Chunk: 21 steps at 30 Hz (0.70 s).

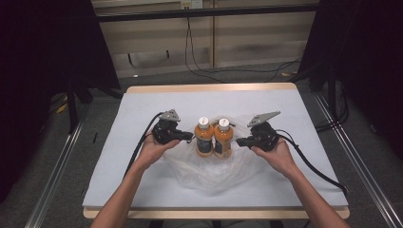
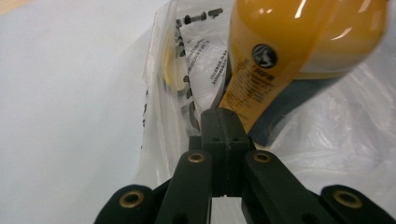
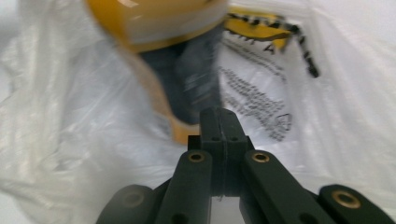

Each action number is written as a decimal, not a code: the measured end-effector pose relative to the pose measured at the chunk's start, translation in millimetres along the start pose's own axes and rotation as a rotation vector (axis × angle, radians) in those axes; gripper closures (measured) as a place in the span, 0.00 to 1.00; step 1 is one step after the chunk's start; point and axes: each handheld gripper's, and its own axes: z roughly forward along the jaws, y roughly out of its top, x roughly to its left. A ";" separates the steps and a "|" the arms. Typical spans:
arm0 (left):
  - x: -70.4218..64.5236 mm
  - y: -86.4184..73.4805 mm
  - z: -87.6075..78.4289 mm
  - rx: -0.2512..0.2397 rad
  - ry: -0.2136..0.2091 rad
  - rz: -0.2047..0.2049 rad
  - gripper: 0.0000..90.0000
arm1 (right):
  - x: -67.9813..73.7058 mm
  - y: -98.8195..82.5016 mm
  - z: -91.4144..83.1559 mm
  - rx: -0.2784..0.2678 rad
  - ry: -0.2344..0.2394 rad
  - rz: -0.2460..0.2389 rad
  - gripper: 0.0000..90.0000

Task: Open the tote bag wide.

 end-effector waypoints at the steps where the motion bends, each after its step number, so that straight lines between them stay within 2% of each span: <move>1: -0.4 0.5 4.5 0.002 0.008 -0.005 1.00 | 2.7 -2.0 -0.1 -0.004 0.012 -0.002 1.00; 3: 1.8 1.5 11.3 0.044 0.004 0.011 1.00 | 8.6 -4.9 1.2 0.016 0.011 -0.020 1.00; 5: 3.1 0.6 17.5 0.057 -0.007 0.004 1.00 | 12.1 -8.5 4.5 0.036 0.017 -0.027 1.00; 6: 4.3 0.6 20.2 0.091 -0.005 0.011 1.00 | 13.0 -10.0 6.0 0.046 0.017 -0.026 1.00; 8: 5.2 -2.9 27.2 0.081 -0.013 -0.003 1.00 | 13.2 -15.3 12.0 0.066 0.020 -0.022 1.00; 10: 4.7 -6.5 32.0 0.106 -0.004 -0.002 1.00 | 12.0 -20.9 17.9 0.072 0.032 -0.014 1.00; 11: 5.4 -7.9 33.8 0.140 0.006 0.015 1.00 | 12.2 -23.6 20.6 0.079 0.035 -0.014 1.00; 12: 5.7 -9.8 37.0 0.186 0.035 0.038 1.00 | 12.4 -26.0 23.3 0.089 0.036 -0.017 1.00; 13: 4.4 -11.5 39.8 0.196 0.056 0.033 1.00 | 13.1 -28.2 25.7 0.107 0.031 -0.025 1.00; 14: 4.8 -13.1 41.4 0.205 0.052 0.034 1.00 | 13.5 -29.5 26.6 0.113 0.030 -0.023 1.00; 16: 9.2 -17.0 39.9 0.177 0.056 -0.003 1.00 | 14.5 -33.3 26.3 0.121 0.034 -0.017 1.00; 17: 13.1 -18.0 38.0 0.185 0.049 0.010 1.00 | 15.3 -34.9 25.5 0.124 0.032 -0.018 1.00; 18: 13.4 -20.7 38.3 0.151 0.062 -0.029 1.00 | 15.0 -36.3 24.9 0.124 0.030 -0.030 1.00; 21: 16.9 -23.8 36.1 0.129 0.092 -0.054 1.00 | 16.2 -41.2 21.2 0.129 0.023 -0.027 1.00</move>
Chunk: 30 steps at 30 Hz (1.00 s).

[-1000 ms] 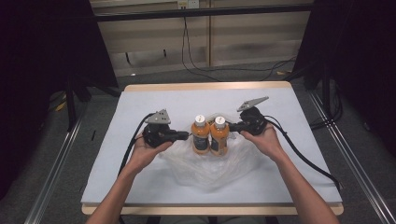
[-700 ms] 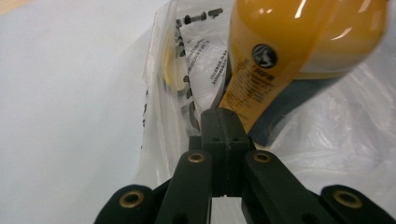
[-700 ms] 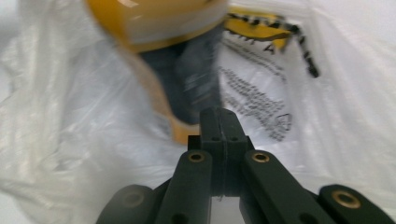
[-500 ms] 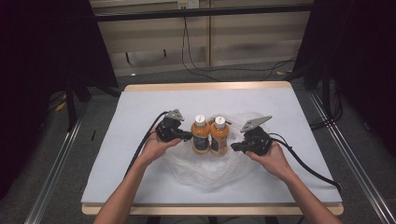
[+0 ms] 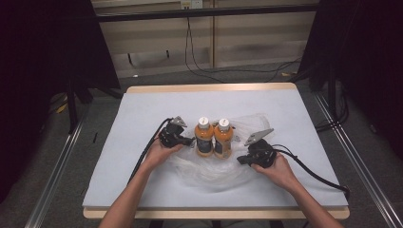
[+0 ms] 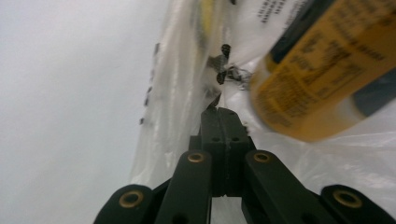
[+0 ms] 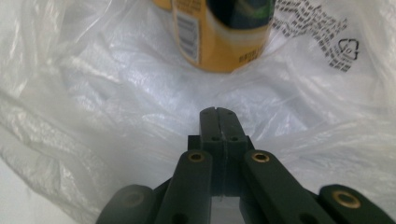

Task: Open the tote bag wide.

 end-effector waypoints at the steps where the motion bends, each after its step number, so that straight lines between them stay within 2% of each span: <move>1: 1.7 -0.1 -1.3 0.013 0.008 0.015 1.00 | 1.2 -1.9 -0.5 0.006 0.001 0.000 1.00; 2: -0.7 -0.9 0.9 -0.028 0.022 -0.035 1.00 | 1.8 -3.8 -0.8 0.010 0.003 -0.007 1.00; 3: 0.6 -1.5 -0.3 -0.018 0.022 -0.035 1.00 | 2.5 -5.9 -1.5 0.010 0.000 -0.007 1.00; 5: 7.0 -1.6 -4.5 0.031 0.019 0.028 1.00 | 3.9 -10.0 -4.7 0.008 0.009 -0.006 1.00; 6: 7.3 -2.0 -5.2 0.036 0.020 0.027 1.00 | 4.5 -12.3 -6.3 0.006 0.008 -0.007 1.00; 7: 5.6 -3.1 -4.0 0.009 0.019 -0.005 1.00 | 5.8 -14.3 -7.7 0.004 0.008 -0.004 1.00; 8: 6.3 -4.0 -5.4 0.022 0.015 0.016 1.00 | 7.0 -16.4 -8.8 -0.001 0.016 -0.005 1.00; 9: 5.1 -4.9 -5.3 0.015 0.019 0.010 1.00 | 9.0 -18.7 -9.9 -0.004 0.021 -0.003 1.00; 10: 3.1 -5.9 -4.6 -0.006 0.026 -0.016 1.00 | 11.1 -20.2 -10.8 -0.005 0.020 -0.006 1.00; 12: 5.8 -6.8 -6.7 0.013 0.022 0.014 1.00 | 13.6 -21.8 -12.5 0.001 0.019 -0.009 1.00; 13: 7.0 -7.1 -7.1 0.013 0.022 0.010 1.00 | 14.6 -22.7 -13.5 0.005 0.014 -0.009 1.00; 14: 5.4 -8.4 -4.9 -0.027 0.023 -0.043 1.00 | 15.0 -24.1 -13.7 -0.006 0.023 -0.009 1.00; 16: 9.9 -9.4 -5.9 -0.027 0.023 -0.065 1.00 | 17.1 -26.3 -16.2 0.007 0.019 -0.004 1.00; 17: 13.4 -9.4 -8.6 0.001 0.042 -0.058 1.00 | 18.2 -27.0 -16.9 0.009 0.023 -0.005 1.00; 18: 13.9 -10.0 -7.7 -0.017 0.031 -0.093 1.00 | 19.9 -28.0 -17.6 0.009 0.029 0.004 1.00; 21: 17.4 -11.8 -8.0 -0.035 0.032 -0.107 1.00 | 21.7 -29.4 -17.8 0.004 0.033 -0.008 1.00; 24: 19.1 -12.5 -9.4 -0.025 0.035 -0.100 1.00 | 21.3 -29.7 -17.7 0.000 0.034 -0.004 1.00; 26: 20.4 -13.7 -9.5 -0.038 0.040 -0.115 1.00 | 21.3 -29.5 -17.4 -0.004 0.031 -0.002 1.00; 27: 23.0 -15.1 -10.3 -0.044 0.024 -0.137 1.00 | 21.3 -29.4 -17.4 -0.003 0.031 -0.001 1.00; 30: 24.0 -19.2 -12.4 -0.057 0.022 -0.155 1.00 | 20.1 -29.1 -16.7 -0.009 0.023 -0.001 1.00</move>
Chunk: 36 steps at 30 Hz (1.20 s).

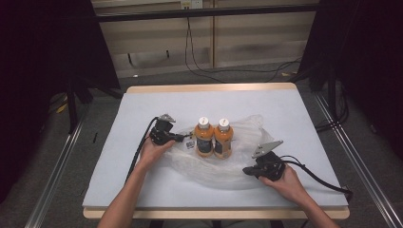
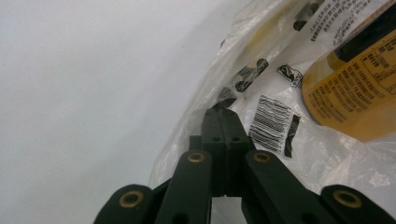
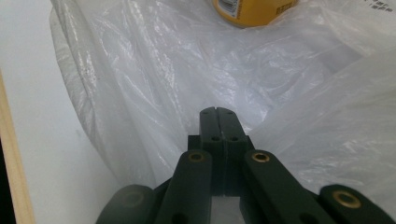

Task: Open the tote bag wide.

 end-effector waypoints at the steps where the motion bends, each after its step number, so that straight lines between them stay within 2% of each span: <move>1: -0.6 -1.1 -0.7 -0.003 -0.004 -0.002 1.00 | -0.1 0.5 0.0 0.004 -0.005 0.009 1.00; 4: -3.1 -2.7 -2.2 -0.009 -0.008 0.013 1.00 | -2.1 1.3 1.4 -0.008 -0.004 0.013 1.00; 5: -4.4 -3.2 -1.5 -0.029 -0.016 0.007 1.00 | -2.8 1.4 1.8 -0.011 -0.001 0.012 1.00; 9: -9.4 -0.9 -2.7 -0.047 -0.041 0.022 1.00 | -3.2 2.4 2.4 -0.020 -0.003 0.024 1.00; 11: -12.0 0.6 -6.1 -0.049 -0.051 0.025 1.00 | -3.9 3.4 1.9 -0.037 -0.003 0.028 1.00; 18: -22.8 1.7 -22.3 -0.111 -0.065 0.048 1.00 | -6.9 8.7 -5.8 -0.127 -0.024 0.033 1.00; 24: -30.9 -0.7 -32.5 -0.141 -0.088 0.077 0.95 | -8.2 10.1 -10.3 -0.166 -0.048 0.040 1.00; 27: -34.7 -2.2 -37.3 -0.158 -0.080 0.088 0.90 | -9.4 11.3 -12.5 -0.197 -0.055 0.046 1.00; 31: -44.1 -1.4 -49.5 -0.192 -0.063 0.114 0.77 | -9.0 12.8 -19.3 -0.250 -0.074 0.059 0.93; 33: -49.0 -0.4 -55.1 -0.209 -0.061 0.122 0.71 | -9.0 13.2 -23.4 -0.273 -0.079 0.066 0.87; 34: -50.4 0.6 -57.7 -0.198 -0.051 0.145 0.67 | -9.1 13.2 -25.1 -0.284 -0.089 0.068 0.84; 36: -54.3 1.6 -62.9 -0.206 -0.050 0.153 0.60 | -9.1 13.5 -27.4 -0.290 -0.092 0.064 0.72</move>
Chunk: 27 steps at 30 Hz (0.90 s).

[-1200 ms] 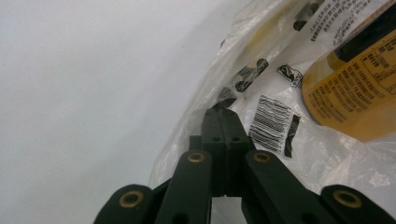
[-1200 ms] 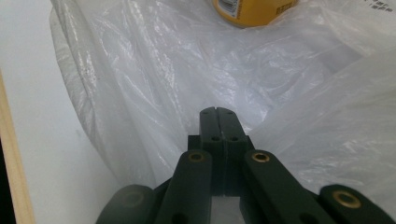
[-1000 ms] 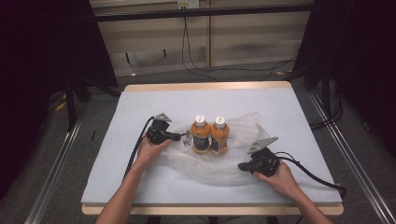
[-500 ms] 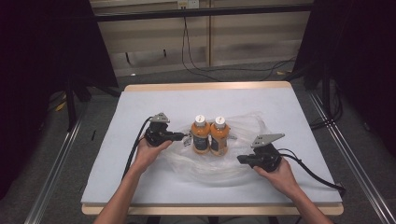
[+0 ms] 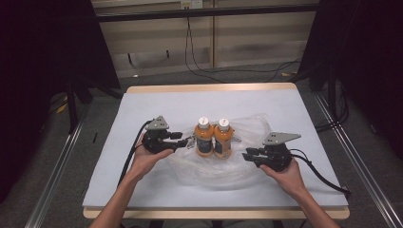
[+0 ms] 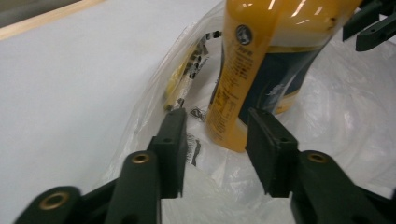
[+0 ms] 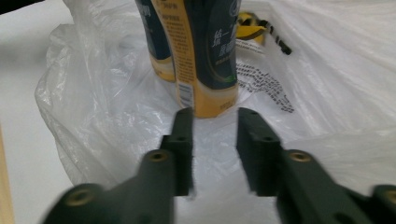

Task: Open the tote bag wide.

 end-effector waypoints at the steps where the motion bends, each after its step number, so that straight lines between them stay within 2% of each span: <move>1: -2.1 0.8 -2.7 -0.008 0.005 0.000 0.54 | 0.3 0.0 -1.5 -0.012 -0.009 0.002 0.65; 3: -7.5 1.4 -8.2 -0.025 0.003 0.005 0.46 | 1.1 0.6 -4.3 -0.030 -0.009 -0.003 0.55; 6: -14.5 0.4 -15.5 -0.042 -0.002 0.007 0.33 | 1.4 2.4 -10.6 -0.070 -0.014 0.015 0.42; 7: -16.7 -0.5 -18.2 -0.048 0.001 0.013 0.30 | 1.6 2.8 -12.5 -0.083 -0.017 0.016 0.41; 9: -22.2 -3.8 -24.0 -0.051 -0.013 0.008 0.26 | 2.9 3.5 -18.8 -0.109 -0.022 0.019 0.35; 11: -28.4 -7.8 -30.2 -0.050 0.007 0.019 0.23 | 4.1 3.5 -23.2 -0.124 -0.037 0.027 0.29; 12: -29.9 -9.9 -33.3 -0.050 0.009 0.028 0.20 | 4.5 3.3 -25.8 -0.129 -0.043 0.032 0.28; 15: -35.3 -17.7 -43.3 -0.064 0.022 0.000 0.12 | 6.1 1.5 -33.3 -0.152 -0.064 0.046 0.22; 17: -37.7 -25.0 -50.9 -0.070 0.048 -0.001 0.09 | 6.9 -0.2 -38.7 -0.164 -0.080 0.051 0.21; 19: -39.4 -33.9 -59.2 -0.079 0.068 -0.019 0.08 | 6.8 -2.8 -44.3 -0.170 -0.100 0.061 0.18; 21: -39.0 -41.2 -65.8 -0.086 0.064 -0.041 0.06 | 6.2 -7.0 -50.0 -0.170 -0.119 0.073 0.18; 25: -42.2 -58.5 -79.7 -0.089 0.085 -0.056 0.05 | 4.5 -18.5 -62.7 -0.161 -0.166 0.093 0.16; 27: -45.4 -66.9 -86.6 -0.099 0.112 -0.046 0.04 | 3.3 -24.9 -69.4 -0.160 -0.187 0.108 0.15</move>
